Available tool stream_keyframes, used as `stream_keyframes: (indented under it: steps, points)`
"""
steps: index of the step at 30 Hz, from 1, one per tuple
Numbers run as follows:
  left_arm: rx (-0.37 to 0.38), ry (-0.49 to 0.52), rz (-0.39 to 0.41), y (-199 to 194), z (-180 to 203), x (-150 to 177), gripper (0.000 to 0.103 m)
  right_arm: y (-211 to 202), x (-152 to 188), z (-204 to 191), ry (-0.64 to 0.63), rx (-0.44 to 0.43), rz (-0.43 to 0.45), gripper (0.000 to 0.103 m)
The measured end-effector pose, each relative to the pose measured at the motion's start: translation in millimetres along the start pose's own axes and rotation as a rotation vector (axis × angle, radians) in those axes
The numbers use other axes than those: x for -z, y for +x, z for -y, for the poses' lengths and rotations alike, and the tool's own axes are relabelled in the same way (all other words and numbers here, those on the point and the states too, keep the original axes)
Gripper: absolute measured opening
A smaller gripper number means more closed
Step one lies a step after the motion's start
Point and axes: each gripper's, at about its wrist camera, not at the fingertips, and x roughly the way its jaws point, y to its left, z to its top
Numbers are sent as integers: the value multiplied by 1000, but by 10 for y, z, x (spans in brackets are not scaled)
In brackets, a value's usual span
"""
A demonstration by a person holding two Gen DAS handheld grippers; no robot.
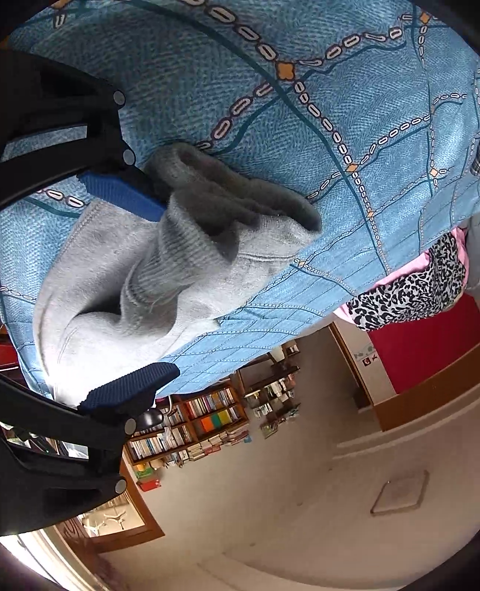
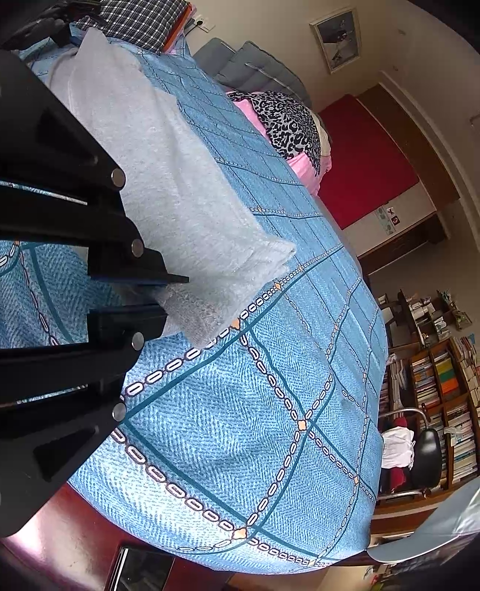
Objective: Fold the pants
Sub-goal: 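Lift the held leg with both grippers and fold it over the other leg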
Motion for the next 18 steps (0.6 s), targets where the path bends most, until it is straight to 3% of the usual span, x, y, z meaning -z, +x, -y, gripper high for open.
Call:
stream_keyframes:
  steps: [3, 5, 13, 18]
  points:
    - [-67, -6, 4, 105, 35, -54, 45, 4, -15, -15, -5, -2, 2, 8]
    - [-88, -6, 11, 129, 50, -88, 33, -14, -29, -36, -11, -4, 14, 8]
    - [-132, 85, 88, -226, 229, -105, 20, -334, -160, -123, -2, -40, 144, 8]
    - [-194, 108, 116, -455, 88, 35, 19, -305, -47, -74, -17, 5, 106, 8]
